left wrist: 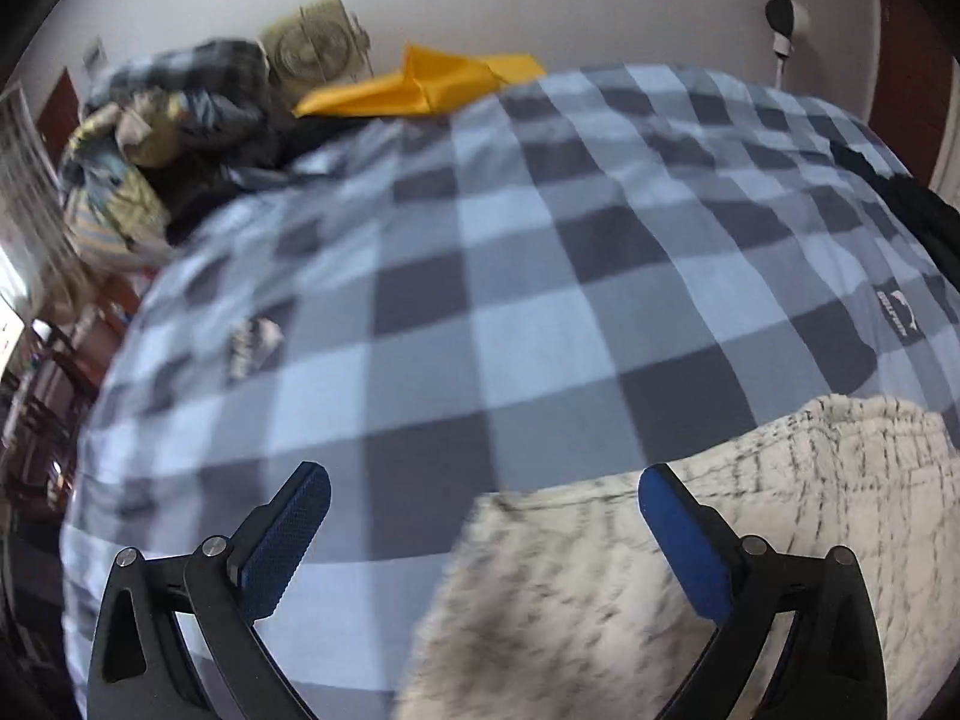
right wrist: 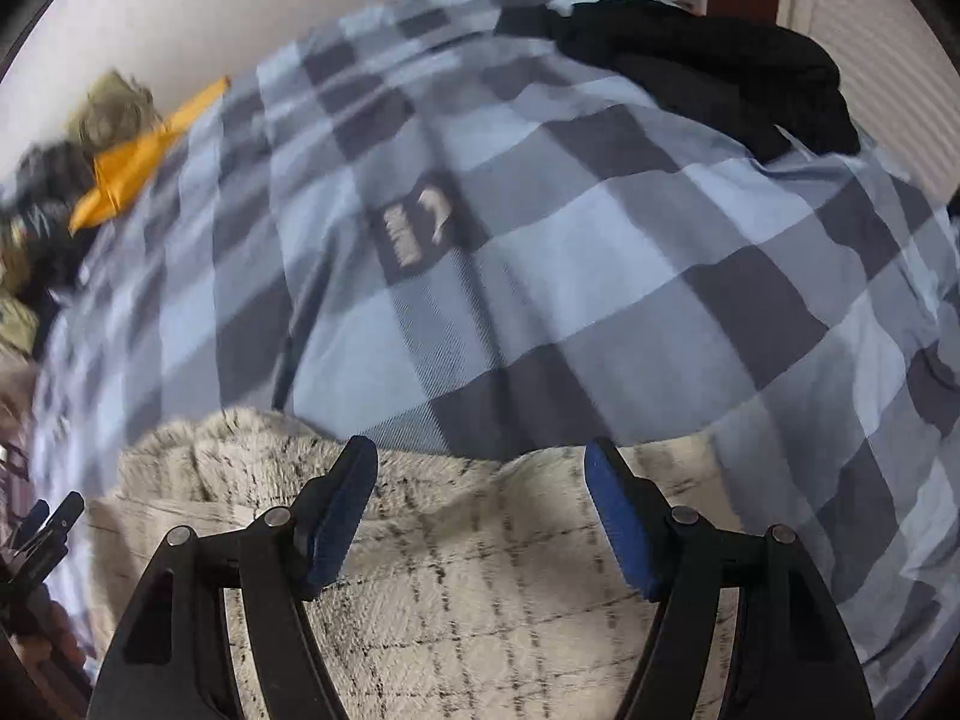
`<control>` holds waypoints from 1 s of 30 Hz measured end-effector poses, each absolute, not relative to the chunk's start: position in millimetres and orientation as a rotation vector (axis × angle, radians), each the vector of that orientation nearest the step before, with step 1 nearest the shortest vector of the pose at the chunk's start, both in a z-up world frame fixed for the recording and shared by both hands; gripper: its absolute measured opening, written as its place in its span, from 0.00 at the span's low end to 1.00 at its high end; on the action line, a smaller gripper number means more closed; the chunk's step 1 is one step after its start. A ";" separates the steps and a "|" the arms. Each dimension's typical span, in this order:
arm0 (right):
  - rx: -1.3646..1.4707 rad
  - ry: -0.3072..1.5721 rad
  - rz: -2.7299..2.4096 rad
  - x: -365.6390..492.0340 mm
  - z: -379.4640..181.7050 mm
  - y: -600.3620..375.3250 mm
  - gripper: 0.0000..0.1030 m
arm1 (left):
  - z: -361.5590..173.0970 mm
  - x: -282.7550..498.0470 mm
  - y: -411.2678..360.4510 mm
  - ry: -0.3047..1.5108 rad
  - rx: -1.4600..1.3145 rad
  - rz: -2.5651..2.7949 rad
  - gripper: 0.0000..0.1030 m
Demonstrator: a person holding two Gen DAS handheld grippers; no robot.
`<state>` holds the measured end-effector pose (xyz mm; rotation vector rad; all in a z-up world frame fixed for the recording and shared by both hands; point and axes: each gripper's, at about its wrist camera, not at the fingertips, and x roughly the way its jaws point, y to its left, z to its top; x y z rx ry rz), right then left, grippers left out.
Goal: Fold small clothes
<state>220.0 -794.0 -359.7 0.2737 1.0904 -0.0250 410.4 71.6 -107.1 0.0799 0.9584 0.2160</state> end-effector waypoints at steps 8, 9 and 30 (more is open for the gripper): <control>0.364 1.175 0.101 156.6 -310.2 -839.0 0.67 | -67.3 281.2 116.9 1.021 0.158 0.199 1.00; 0.354 1.167 0.085 145.4 -289.7 -848.0 0.67 | -60.9 261.4 119.3 1.018 0.188 0.224 1.00; -0.062 1.032 -0.059 -78.9 -61.4 -810.5 0.99 | -66.2 115.1 145.6 1.174 0.052 0.214 1.00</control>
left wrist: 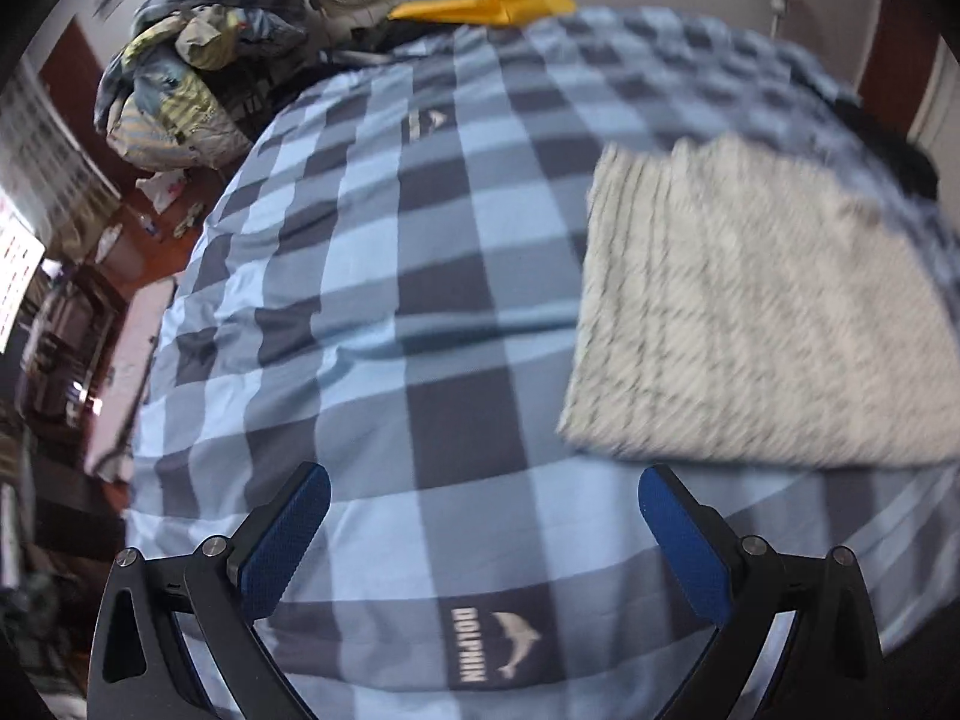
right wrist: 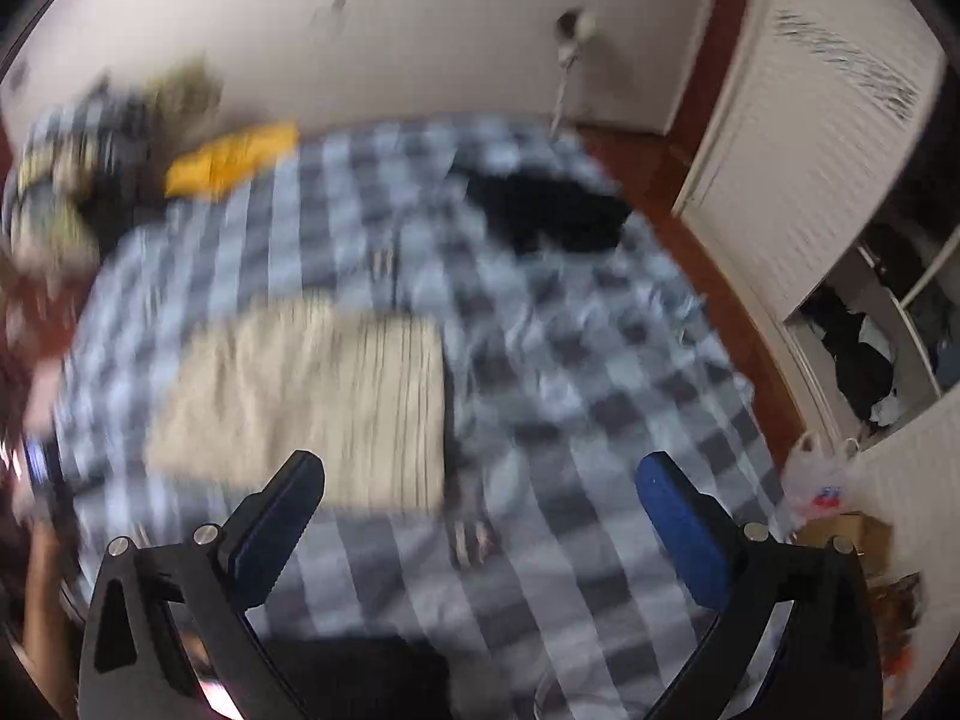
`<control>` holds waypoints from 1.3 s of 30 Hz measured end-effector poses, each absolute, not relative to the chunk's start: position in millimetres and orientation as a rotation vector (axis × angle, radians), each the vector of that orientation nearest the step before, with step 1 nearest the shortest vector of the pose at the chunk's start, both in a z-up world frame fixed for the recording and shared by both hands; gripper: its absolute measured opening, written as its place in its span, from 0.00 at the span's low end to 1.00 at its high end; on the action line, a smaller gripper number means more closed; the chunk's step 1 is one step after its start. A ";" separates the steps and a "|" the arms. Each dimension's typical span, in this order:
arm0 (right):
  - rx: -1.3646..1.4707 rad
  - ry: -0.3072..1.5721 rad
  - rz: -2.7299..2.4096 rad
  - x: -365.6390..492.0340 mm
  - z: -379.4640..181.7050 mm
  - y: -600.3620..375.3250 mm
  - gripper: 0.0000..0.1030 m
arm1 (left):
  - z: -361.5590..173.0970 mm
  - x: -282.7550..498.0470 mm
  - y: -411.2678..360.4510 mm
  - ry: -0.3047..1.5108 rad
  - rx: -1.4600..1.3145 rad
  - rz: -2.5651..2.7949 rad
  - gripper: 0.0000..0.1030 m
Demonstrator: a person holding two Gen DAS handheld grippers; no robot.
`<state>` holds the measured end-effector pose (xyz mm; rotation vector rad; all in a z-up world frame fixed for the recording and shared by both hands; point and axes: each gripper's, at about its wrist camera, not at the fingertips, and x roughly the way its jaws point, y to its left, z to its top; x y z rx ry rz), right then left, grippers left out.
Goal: Fold small clothes
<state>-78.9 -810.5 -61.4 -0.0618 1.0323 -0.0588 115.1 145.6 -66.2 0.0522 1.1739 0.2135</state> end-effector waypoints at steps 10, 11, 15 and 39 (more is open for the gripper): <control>0.450 1.439 -0.003 -26.1 -303.2 -799.8 0.99 | -104.2 124.7 139.1 1.251 0.055 0.185 1.00; 0.500 1.437 -0.006 -18.2 -316.1 -799.7 0.99 | -105.4 125.8 137.2 1.251 0.061 0.181 1.00; 0.702 1.402 0.012 2.1 -349.8 -803.6 0.99 | -103.0 129.1 127.0 1.253 0.073 0.110 1.00; 1.219 1.394 -0.147 14.4 -447.2 -864.7 0.44 | -153.0 170.2 134.8 1.383 -0.452 0.047 0.67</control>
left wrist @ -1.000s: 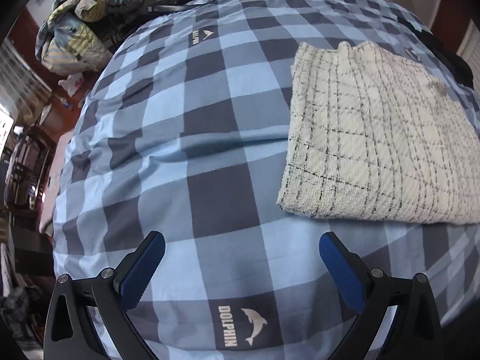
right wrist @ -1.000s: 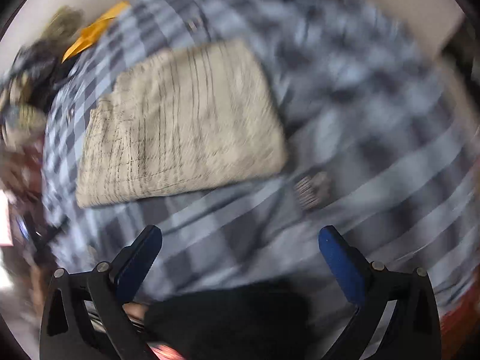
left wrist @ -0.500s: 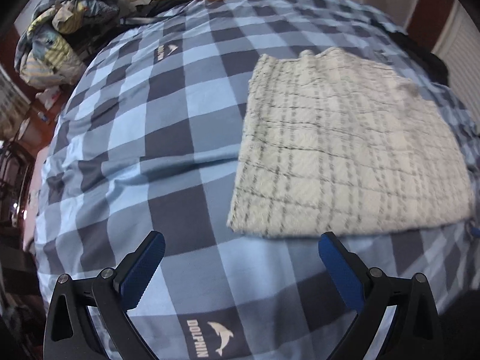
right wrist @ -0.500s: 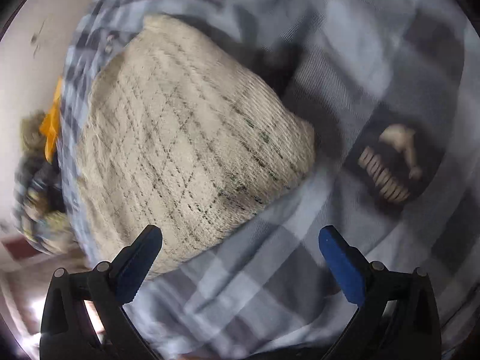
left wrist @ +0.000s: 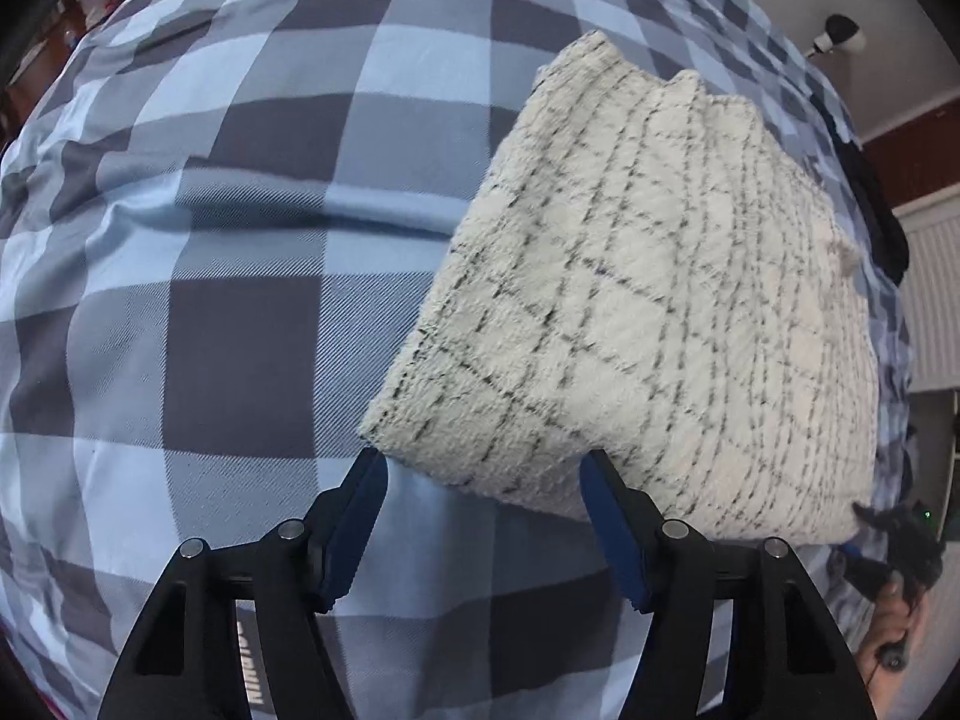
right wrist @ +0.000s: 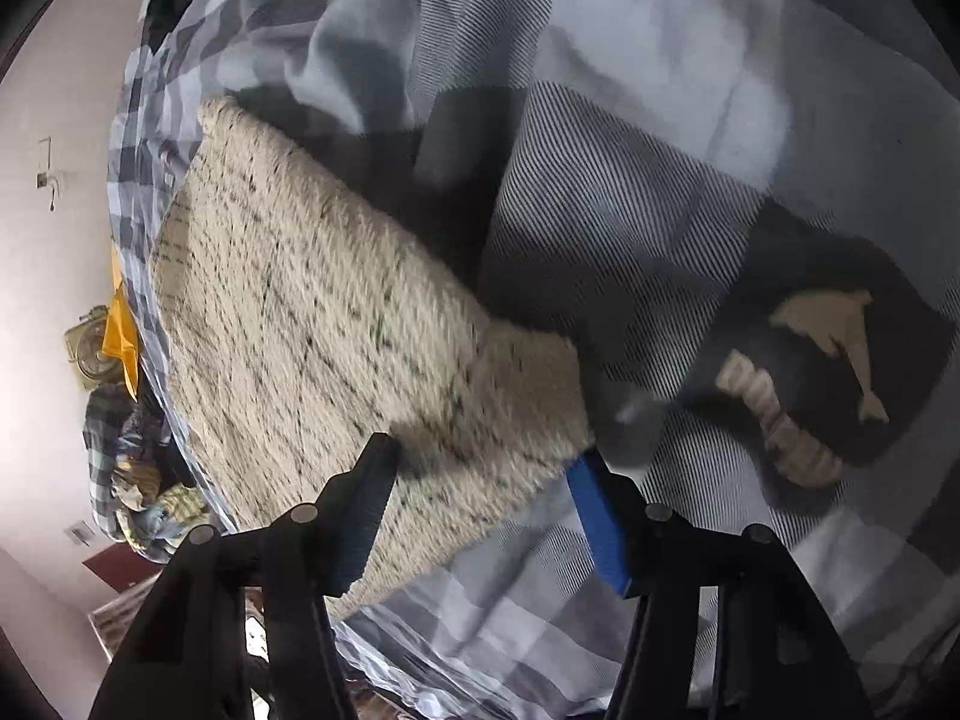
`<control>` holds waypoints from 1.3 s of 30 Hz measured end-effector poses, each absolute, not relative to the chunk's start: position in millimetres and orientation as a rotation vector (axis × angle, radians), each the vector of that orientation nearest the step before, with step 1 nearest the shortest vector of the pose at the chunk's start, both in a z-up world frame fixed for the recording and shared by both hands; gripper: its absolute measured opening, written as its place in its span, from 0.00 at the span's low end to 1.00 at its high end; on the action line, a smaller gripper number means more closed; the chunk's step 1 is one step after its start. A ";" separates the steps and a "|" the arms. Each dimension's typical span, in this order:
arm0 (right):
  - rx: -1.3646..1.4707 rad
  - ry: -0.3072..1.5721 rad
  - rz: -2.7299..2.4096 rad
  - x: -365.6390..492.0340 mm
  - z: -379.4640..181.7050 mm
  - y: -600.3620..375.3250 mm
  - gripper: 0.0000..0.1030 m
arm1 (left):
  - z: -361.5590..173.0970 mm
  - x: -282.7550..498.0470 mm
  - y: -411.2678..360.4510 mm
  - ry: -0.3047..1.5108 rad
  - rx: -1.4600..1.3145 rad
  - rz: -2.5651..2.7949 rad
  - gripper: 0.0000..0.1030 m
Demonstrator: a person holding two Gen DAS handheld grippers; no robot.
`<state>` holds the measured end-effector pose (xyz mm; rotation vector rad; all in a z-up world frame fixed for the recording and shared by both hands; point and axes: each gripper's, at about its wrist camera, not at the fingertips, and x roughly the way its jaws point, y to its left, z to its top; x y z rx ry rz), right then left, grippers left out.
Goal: Fold small clothes
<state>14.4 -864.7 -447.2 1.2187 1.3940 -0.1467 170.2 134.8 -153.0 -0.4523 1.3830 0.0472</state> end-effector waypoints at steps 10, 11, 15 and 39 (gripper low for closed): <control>1.166 1.269 -0.118 -1.4 -417.3 -860.9 0.10 | -143.4 152.1 167.5 1.345 -0.597 0.214 0.97; 1.181 1.260 -0.121 -3.4 -419.0 -860.8 0.10 | -145.7 149.0 170.8 1.356 -0.622 0.214 0.97; 1.204 1.217 -0.129 -12.6 -411.4 -859.7 0.09 | -151.8 144.7 168.4 1.379 -0.597 0.194 0.97; 1.088 1.189 -0.393 -2.8 -402.5 -867.7 0.66 | -110.3 152.7 151.7 1.202 -0.483 0.049 0.11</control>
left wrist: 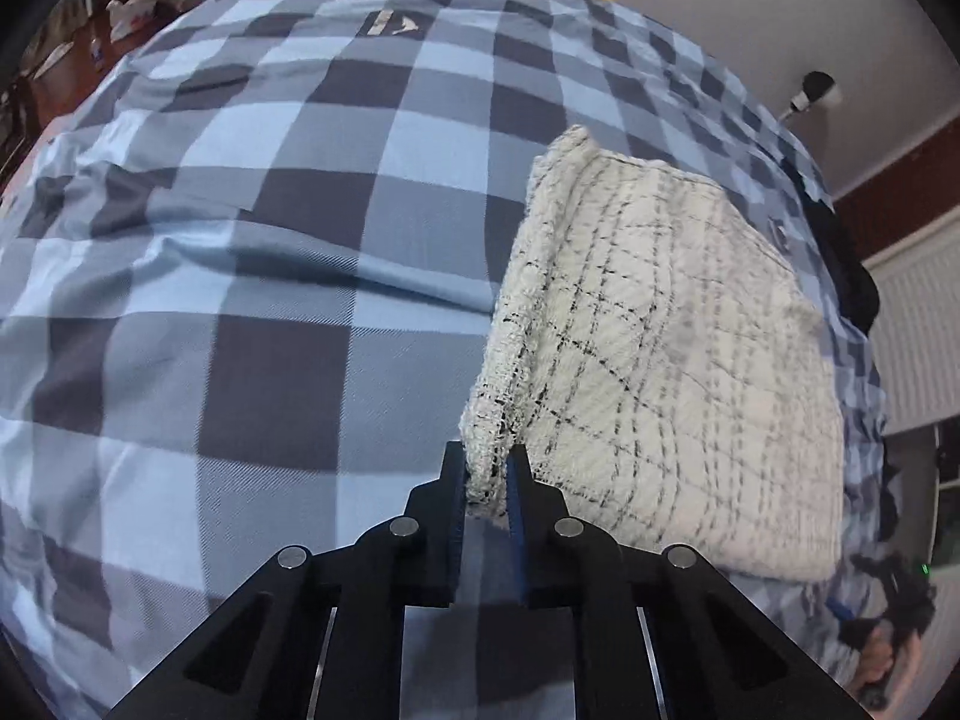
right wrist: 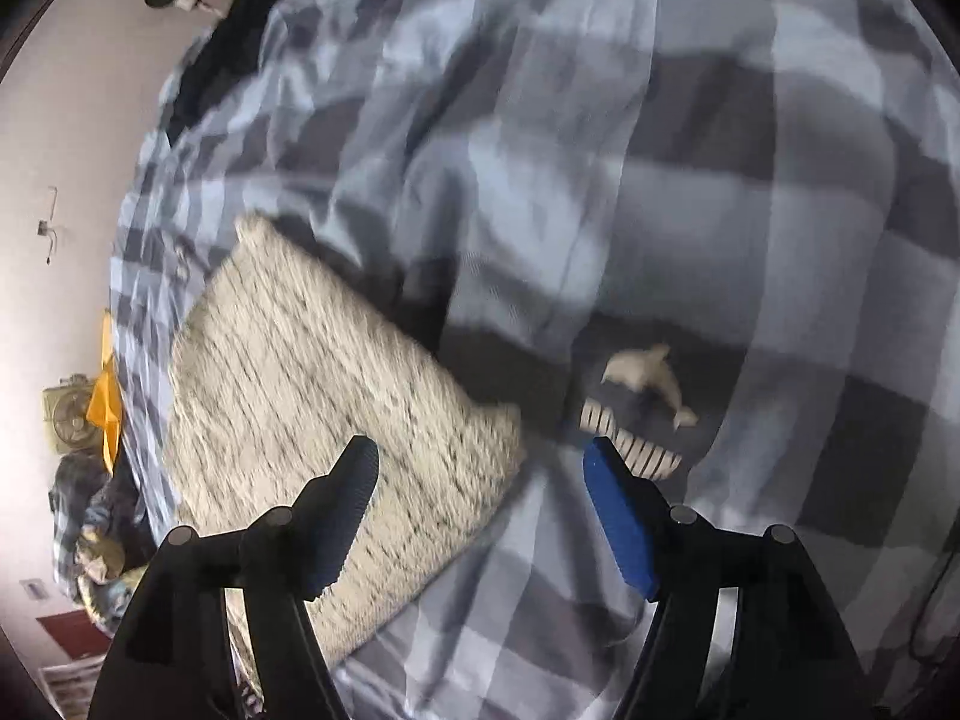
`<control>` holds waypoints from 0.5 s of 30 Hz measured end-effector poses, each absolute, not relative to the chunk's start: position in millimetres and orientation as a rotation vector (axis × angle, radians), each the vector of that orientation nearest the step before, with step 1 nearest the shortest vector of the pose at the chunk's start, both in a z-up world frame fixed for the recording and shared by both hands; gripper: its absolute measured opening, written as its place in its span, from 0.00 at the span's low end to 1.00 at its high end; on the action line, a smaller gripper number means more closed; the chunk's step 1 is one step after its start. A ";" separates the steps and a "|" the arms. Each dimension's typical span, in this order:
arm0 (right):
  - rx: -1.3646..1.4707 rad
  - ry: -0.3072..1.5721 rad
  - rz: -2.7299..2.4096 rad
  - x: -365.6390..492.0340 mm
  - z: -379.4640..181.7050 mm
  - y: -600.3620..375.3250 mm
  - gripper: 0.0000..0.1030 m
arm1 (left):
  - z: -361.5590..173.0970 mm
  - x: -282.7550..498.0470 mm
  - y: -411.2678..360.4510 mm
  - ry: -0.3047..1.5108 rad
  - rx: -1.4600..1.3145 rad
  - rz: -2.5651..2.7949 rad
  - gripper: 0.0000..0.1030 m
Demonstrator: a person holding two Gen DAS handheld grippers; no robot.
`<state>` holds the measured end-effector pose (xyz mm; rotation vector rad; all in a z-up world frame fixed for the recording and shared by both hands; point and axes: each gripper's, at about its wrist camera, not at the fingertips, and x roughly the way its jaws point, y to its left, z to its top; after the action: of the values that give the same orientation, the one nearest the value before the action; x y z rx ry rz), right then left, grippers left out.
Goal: Fold small clothes
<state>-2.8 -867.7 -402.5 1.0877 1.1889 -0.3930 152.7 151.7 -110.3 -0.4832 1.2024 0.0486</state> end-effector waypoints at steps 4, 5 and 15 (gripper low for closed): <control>1.130 1.256 -0.397 -1.3 -414.4 -856.6 0.66 | -118.2 154.9 145.2 1.213 -0.422 0.064 0.11; 1.133 1.261 -0.386 0.7 -416.8 -856.8 0.66 | -122.5 156.2 143.6 1.218 -0.401 0.085 0.12; 0.993 1.412 -0.318 44.3 -439.4 -832.3 0.66 | -118.3 148.3 100.7 1.187 0.016 0.165 0.73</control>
<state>44.3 -832.3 -439.4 0.9934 1.4121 -0.3180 148.3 100.7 -118.3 0.0156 1.1871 0.1650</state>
